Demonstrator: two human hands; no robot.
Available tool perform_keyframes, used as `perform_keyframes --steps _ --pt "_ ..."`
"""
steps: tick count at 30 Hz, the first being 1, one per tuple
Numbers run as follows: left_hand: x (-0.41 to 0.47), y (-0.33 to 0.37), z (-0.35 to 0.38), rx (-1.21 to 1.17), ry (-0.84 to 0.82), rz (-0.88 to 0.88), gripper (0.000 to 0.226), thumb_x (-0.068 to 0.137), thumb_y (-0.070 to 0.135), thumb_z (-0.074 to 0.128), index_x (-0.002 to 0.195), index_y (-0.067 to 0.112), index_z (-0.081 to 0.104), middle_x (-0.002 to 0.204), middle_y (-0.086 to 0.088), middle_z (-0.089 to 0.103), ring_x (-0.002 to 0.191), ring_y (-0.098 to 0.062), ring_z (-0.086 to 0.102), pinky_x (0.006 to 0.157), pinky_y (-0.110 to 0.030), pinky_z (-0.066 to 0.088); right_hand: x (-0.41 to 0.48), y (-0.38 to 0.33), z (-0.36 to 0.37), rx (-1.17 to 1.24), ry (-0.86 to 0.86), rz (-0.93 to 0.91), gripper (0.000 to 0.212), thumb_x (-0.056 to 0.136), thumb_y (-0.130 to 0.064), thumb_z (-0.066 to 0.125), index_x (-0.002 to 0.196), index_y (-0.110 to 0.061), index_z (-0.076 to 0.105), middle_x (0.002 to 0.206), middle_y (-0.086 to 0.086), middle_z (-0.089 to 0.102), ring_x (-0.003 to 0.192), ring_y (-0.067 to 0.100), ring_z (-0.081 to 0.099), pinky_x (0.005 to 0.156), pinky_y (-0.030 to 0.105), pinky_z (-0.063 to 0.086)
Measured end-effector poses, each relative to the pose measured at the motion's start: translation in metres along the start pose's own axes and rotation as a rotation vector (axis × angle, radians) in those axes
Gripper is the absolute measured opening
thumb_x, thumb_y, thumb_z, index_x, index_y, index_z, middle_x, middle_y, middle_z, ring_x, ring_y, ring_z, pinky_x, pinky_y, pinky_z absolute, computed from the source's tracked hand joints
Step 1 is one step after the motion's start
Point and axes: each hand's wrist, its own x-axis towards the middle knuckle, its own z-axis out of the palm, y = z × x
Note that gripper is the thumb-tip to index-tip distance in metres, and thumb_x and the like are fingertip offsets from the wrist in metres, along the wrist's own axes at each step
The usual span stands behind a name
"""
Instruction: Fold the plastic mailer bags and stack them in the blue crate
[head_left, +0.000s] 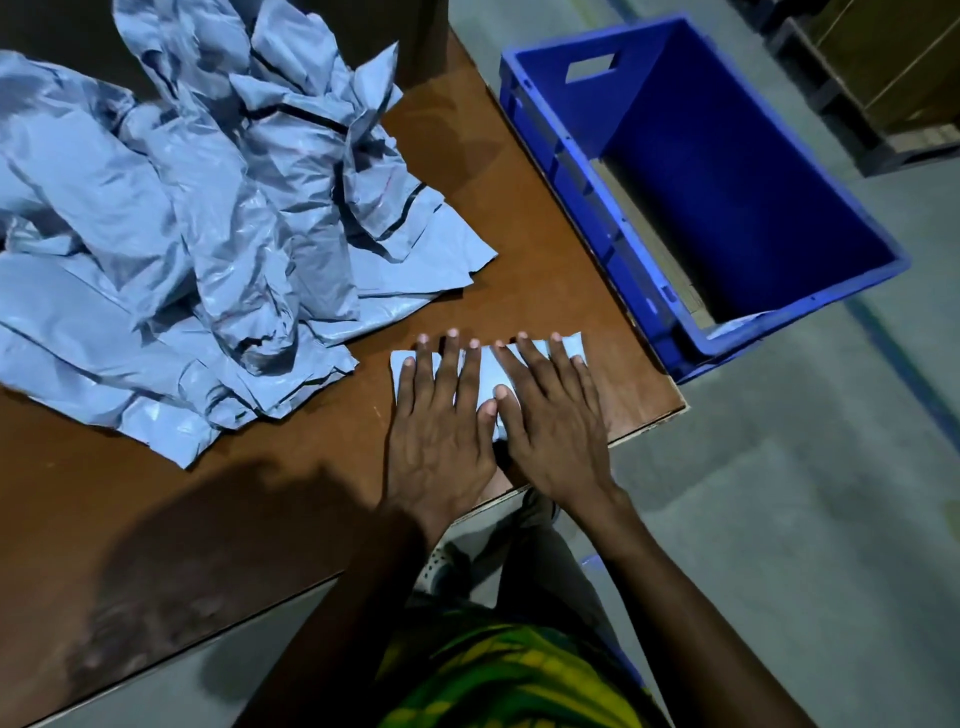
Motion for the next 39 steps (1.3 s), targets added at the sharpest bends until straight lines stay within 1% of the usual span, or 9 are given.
perform_keyframes --steps 14,17,19,21,24,26,29,31,39 --pt "0.000 0.002 0.000 0.035 0.060 0.035 0.064 0.110 0.036 0.026 0.166 0.009 0.010 0.173 -0.016 -0.001 0.159 -0.037 -0.006 0.127 -0.057 0.011 0.002 0.006 -0.012 0.142 -0.126 -0.032 0.054 0.111 -0.045 0.029 0.164 -0.034 0.028 0.174 -0.011 0.014 0.161 0.014 -0.008 0.128 0.037 -0.005" --pt "0.000 0.001 0.000 0.022 0.058 0.035 0.064 0.110 0.037 0.027 0.166 0.010 0.011 0.173 -0.014 0.002 0.160 -0.035 -0.004 0.127 -0.057 0.012 -0.008 0.014 -0.030 0.315 0.019 -0.119 0.049 0.107 -0.026 0.061 0.154 -0.017 0.049 0.166 -0.001 0.037 0.159 0.021 0.020 0.129 0.039 0.016" --pt "-0.001 0.001 -0.002 0.018 0.066 0.038 0.064 0.110 0.038 0.028 0.166 0.011 0.012 0.173 -0.012 0.005 0.160 -0.034 -0.002 0.127 -0.056 0.013 -0.024 0.013 -0.037 0.275 0.247 -0.137 0.034 0.099 -0.008 0.070 0.134 -0.008 0.068 0.142 0.007 0.062 0.137 0.027 0.053 0.113 0.041 0.043" --pt "-0.001 0.000 -0.004 0.026 0.052 0.033 0.063 0.110 0.040 0.025 0.166 0.013 0.013 0.174 -0.010 0.006 0.160 -0.033 -0.002 0.127 -0.056 0.012 -0.039 0.007 -0.035 0.222 0.339 -0.099 0.023 0.097 -0.003 0.071 0.119 -0.007 0.075 0.120 0.008 0.070 0.113 0.027 0.063 0.094 0.039 0.053" --pt "-0.002 0.002 -0.010 0.026 0.064 0.004 0.062 0.110 0.042 0.026 0.165 0.013 0.022 0.172 -0.015 0.015 0.160 -0.035 0.006 0.127 -0.055 0.013 -0.049 0.001 -0.020 0.201 0.334 -0.047 0.018 0.098 -0.006 0.070 0.115 -0.007 0.077 0.112 0.006 0.071 0.105 0.025 0.063 0.087 0.038 0.055" --pt "-0.010 0.006 -0.014 -0.015 0.168 0.023 0.051 0.111 0.035 0.041 0.154 0.009 0.045 0.161 -0.019 0.040 0.153 -0.039 0.029 0.123 -0.054 0.027 -0.049 0.002 -0.014 0.215 0.351 -0.019 0.018 0.099 -0.007 0.070 0.115 -0.010 0.077 0.112 0.004 0.072 0.104 0.024 0.064 0.086 0.035 0.055" --pt "-0.027 0.012 -0.015 -0.127 0.385 0.085 0.024 0.104 0.014 0.061 0.125 0.007 0.071 0.123 -0.014 0.067 0.115 -0.038 0.060 0.095 -0.048 0.048 -0.048 0.000 -0.012 0.211 0.396 0.003 0.017 0.099 -0.008 0.070 0.113 -0.011 0.079 0.110 0.001 0.074 0.101 0.022 0.065 0.085 0.031 0.055" --pt "-0.034 0.013 -0.011 -0.149 0.362 0.098 0.022 0.098 0.005 0.064 0.118 0.008 0.073 0.114 -0.012 0.067 0.104 -0.035 0.059 0.086 -0.046 0.048 -0.047 -0.001 -0.012 0.214 0.407 0.004 0.017 0.101 -0.009 0.067 0.113 -0.011 0.078 0.110 0.001 0.074 0.101 0.022 0.065 0.086 0.029 0.054" --pt "-0.041 0.016 -0.010 -0.020 0.145 0.080 0.049 0.093 0.010 0.038 0.136 0.011 0.060 0.136 -0.009 0.059 0.124 -0.032 0.049 0.102 -0.043 0.041 -0.038 0.001 -0.025 0.193 0.288 0.006 0.015 0.097 -0.011 0.071 0.110 -0.013 0.079 0.104 0.001 0.072 0.097 0.026 0.063 0.084 0.027 0.047"
